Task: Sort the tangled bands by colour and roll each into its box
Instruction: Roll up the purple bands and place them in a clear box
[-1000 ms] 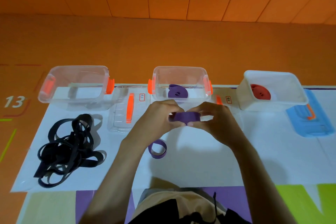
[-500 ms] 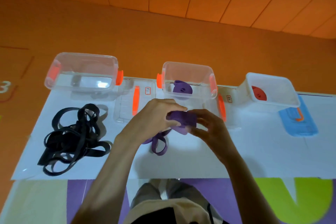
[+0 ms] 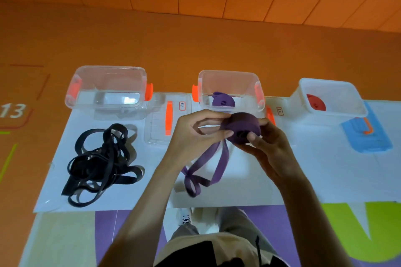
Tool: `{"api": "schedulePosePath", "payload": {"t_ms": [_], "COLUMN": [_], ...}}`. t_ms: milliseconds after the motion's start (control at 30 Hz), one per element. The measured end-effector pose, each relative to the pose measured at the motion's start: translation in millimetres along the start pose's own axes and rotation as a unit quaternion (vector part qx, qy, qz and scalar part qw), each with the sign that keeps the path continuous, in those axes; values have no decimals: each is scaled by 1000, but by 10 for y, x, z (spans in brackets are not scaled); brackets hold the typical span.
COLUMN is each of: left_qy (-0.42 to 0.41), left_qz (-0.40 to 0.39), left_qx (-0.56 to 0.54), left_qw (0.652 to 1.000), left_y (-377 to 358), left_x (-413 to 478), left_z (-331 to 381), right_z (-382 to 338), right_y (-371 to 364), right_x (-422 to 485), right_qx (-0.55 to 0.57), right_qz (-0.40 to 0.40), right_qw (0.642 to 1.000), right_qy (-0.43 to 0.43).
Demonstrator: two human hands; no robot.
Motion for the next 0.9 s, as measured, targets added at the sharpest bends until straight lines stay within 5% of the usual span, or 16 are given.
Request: {"api": "schedulePosePath", "payload": {"t_ms": [133, 300, 600, 900], "left_qy": [-18, -65, -40, -63], "left_qz": [32, -24, 35, 56], "left_qx": [31, 195, 117, 193], "left_qw": [999, 978, 992, 977], "left_y": [35, -175, -479, -708], "left_x": [39, 248, 593, 775], "left_z": [-16, -22, -88, -62], "right_z": [-8, -320, -308, -467], "right_y": [51, 278, 697, 1013], "right_x": [149, 409, 694, 982], "right_qx": [-119, -313, -89, -204], "right_qz": [-11, -44, -47, -114], "right_qw": [993, 949, 995, 972], "right_qy": [-10, 11, 6, -26]}}
Point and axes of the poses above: each hand's wrist, its own x-axis towards the middle knuckle, its own y-axis out of the back of the hand, z = x × y, the point moved 5 cm from there along x, towards the middle knuckle, and after that the axes turned 2 degrees about -x, right-handed, at the moved point
